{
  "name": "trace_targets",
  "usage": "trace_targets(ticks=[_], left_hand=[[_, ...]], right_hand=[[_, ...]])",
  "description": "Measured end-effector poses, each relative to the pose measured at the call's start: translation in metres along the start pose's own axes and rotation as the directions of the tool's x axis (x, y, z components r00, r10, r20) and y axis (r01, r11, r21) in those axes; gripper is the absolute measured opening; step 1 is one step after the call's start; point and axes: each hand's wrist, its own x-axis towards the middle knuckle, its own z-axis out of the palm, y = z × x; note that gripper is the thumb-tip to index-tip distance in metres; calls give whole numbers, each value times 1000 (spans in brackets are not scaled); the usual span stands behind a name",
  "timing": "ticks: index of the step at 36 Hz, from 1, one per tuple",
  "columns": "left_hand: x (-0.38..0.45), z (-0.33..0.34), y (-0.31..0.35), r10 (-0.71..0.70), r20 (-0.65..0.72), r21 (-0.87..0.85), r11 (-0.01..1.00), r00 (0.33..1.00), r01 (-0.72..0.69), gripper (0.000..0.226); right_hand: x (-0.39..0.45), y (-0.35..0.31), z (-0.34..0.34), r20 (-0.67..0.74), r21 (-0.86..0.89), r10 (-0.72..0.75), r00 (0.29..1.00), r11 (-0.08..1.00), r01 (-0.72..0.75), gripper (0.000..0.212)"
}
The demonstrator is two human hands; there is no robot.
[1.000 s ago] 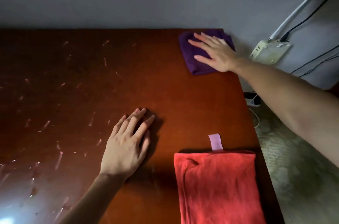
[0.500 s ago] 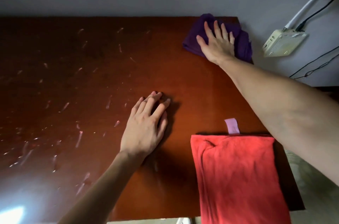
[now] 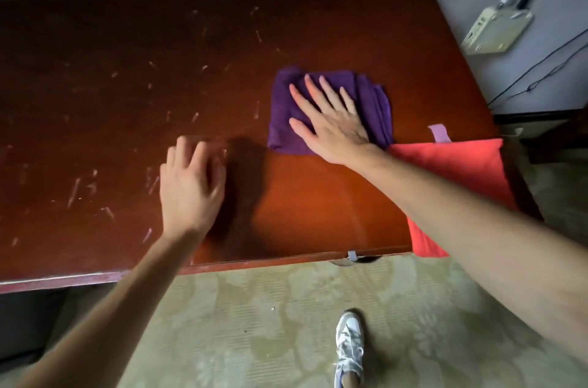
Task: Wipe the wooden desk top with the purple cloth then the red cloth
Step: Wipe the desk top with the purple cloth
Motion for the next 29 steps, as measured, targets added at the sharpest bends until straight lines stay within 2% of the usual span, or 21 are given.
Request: trace_targets(ticks=[3, 8, 12, 14, 19, 22, 29], left_hand=[[-27, -24, -43, 62, 27, 81, 995, 998, -64, 18], [-19, -21, -47, 125, 136, 111, 984, 983, -141, 37], [-31, -32, -62, 206, 202, 99, 968, 957, -229, 40], [-36, -33, -69, 223, 234, 75, 966, 947, -246, 42], [-39, -33, -76, 227, 258, 29, 970, 939, -242, 44], [-39, -33, -74, 222, 286, 10, 972, 932, -234, 45], [-40, -36, -75, 205, 341, 6, 975, 917, -220, 48]], right_hand=[[-41, -48, 7, 20, 0, -85, 996, 996, 85, 76], [-98, -63, 16, -20, -40, -217, 976, 976, 216, 69], [-126, -82, 18, -20, -62, -349, 937, 936, 347, 68], [-117, -74, 14, 26, -56, -420, 907, 906, 421, 69], [-56, -46, -1, 158, -32, -611, 775, 782, 623, 68], [-15, -34, -6, 143, -31, -609, 780, 785, 618, 68], [85, -14, -14, 98, -37, -445, 890, 892, 450, 65]])
